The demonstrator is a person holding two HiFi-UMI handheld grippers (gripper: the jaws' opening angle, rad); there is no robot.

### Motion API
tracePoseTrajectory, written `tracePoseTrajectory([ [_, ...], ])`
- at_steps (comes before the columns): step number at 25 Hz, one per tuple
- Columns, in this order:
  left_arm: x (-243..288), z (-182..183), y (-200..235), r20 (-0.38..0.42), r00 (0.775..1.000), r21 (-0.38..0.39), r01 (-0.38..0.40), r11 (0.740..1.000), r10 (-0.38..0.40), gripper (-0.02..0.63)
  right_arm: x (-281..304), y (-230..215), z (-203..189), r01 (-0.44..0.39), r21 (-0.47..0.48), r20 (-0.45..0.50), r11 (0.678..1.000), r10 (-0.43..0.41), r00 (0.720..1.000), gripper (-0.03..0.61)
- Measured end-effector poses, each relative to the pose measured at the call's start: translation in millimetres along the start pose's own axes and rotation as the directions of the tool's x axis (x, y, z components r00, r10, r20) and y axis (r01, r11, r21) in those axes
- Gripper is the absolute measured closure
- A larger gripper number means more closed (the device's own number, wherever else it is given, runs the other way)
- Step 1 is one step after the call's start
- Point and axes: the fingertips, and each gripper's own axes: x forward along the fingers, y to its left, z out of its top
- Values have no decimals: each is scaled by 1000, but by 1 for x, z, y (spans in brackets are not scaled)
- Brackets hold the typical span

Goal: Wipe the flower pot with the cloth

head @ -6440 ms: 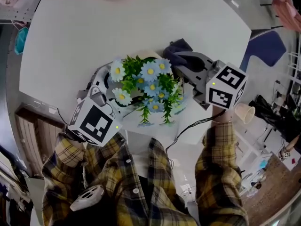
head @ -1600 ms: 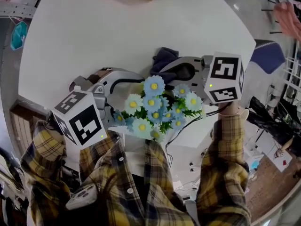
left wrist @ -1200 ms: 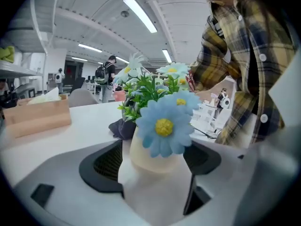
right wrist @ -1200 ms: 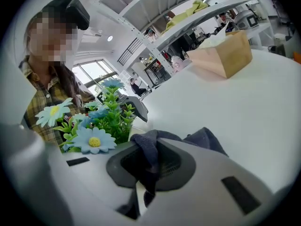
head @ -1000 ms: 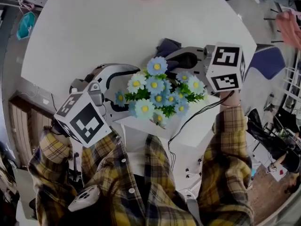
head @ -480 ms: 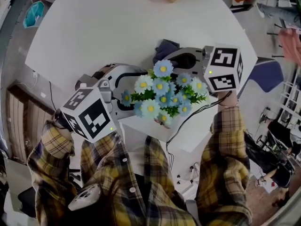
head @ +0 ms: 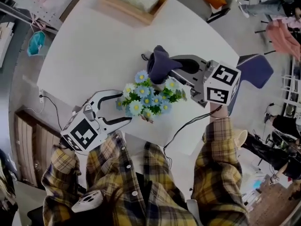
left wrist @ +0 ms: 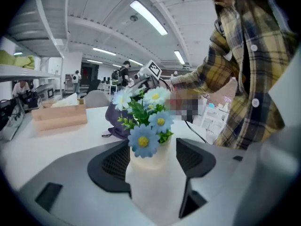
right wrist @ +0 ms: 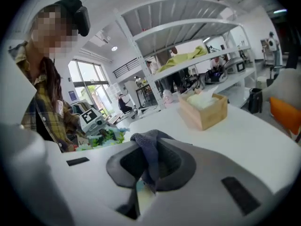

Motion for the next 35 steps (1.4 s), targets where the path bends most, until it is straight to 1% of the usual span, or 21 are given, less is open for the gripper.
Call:
tracePoseTrajectory([
  [3,-14,25,-5,80,996,-87,-44,995,51,323,-29,8,26,75,-9,112,997,-74,991,563],
  [5,-23,46,-5,138,987,-112,-62,992,77,339,-50,15,47,128,-25,187,991,-121,975,563],
  [8,-39,77,-7,216,969,-151,-89,985,120,340,-77,32,75,201,-39,281,979,-182,942,563],
  [11,-58,108,-6,286,946,-203,-98,974,155,356,-99,54,98,283,-46,354,958,-249,902,563],
  [15,-77,148,-6,392,906,-232,-71,970,160,408,-123,92,118,369,-20,451,929,-321,833,563],
  [17,-82,168,-5,435,885,-235,-67,970,166,451,-132,110,120,401,-2,478,916,-352,805,563],
  [18,-85,178,-5,453,875,-229,-71,971,170,474,-135,117,121,416,8,488,909,-366,792,563],
  [20,-88,196,-2,480,859,-209,-84,974,177,492,-142,131,122,440,30,507,897,-393,767,563],
  [23,-90,218,-3,510,842,-179,-96,979,175,540,-152,151,118,464,68,532,883,-425,732,563],
  [26,-86,230,-8,523,838,-156,-86,984,156,551,-160,167,109,488,93,535,868,-457,711,563],
  [27,-84,232,-11,524,838,-153,-82,985,151,570,-164,172,105,495,100,535,863,-466,705,563],
  [28,-81,233,-14,522,840,-152,-80,985,148,583,-167,176,101,499,108,535,860,-473,700,563],
  [31,-75,235,-21,508,849,-144,-80,986,143,592,-175,183,92,509,125,535,852,-490,688,563],
  [35,-72,235,-19,490,860,-126,-93,988,144,606,-179,184,89,526,137,538,839,-509,671,563],
])
